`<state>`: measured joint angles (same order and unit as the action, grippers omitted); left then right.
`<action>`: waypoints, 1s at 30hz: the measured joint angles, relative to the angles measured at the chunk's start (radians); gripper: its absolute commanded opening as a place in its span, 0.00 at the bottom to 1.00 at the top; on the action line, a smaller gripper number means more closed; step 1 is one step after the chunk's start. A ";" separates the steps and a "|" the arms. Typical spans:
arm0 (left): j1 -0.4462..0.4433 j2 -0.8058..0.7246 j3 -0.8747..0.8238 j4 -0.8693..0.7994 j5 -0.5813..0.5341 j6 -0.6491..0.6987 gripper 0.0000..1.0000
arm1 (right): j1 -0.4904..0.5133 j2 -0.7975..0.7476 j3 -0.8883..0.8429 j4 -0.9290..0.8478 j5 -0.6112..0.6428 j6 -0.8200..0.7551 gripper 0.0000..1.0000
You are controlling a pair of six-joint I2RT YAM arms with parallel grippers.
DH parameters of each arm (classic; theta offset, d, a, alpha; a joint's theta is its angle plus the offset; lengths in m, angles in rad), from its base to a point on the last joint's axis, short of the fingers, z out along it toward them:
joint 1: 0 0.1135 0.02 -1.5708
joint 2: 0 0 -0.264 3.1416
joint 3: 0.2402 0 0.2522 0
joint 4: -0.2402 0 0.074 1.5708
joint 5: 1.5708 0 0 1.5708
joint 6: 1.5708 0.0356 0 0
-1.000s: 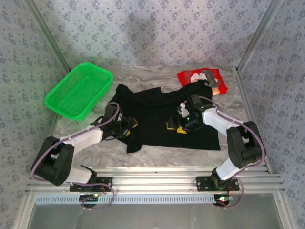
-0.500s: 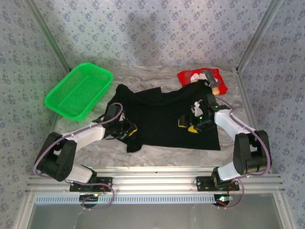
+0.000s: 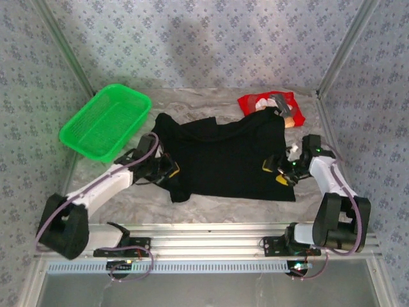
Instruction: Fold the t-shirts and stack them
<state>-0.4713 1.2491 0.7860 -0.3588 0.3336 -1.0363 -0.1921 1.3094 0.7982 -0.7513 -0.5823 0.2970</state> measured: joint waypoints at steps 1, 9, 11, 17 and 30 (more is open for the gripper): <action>0.000 -0.037 0.034 -0.026 -0.016 0.012 0.00 | -0.036 -0.003 -0.005 -0.014 0.019 0.012 0.76; 0.026 -0.284 0.086 -0.145 -0.130 0.065 0.00 | -0.155 -0.029 -0.007 -0.130 0.205 0.109 0.73; 0.042 -0.344 0.039 -0.156 -0.148 0.061 0.00 | -0.193 -0.036 -0.007 -0.144 0.241 0.128 0.72; 0.066 -0.416 -0.058 -0.183 -0.169 0.044 0.00 | -0.242 0.008 -0.018 -0.143 0.311 0.150 0.68; 0.066 -0.472 -0.108 -0.168 -0.171 0.044 0.00 | -0.235 0.142 -0.035 -0.097 0.386 0.159 0.50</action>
<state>-0.4057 0.7773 0.6785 -0.5270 0.1631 -0.9924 -0.4267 1.4513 0.7635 -0.8482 -0.1963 0.4561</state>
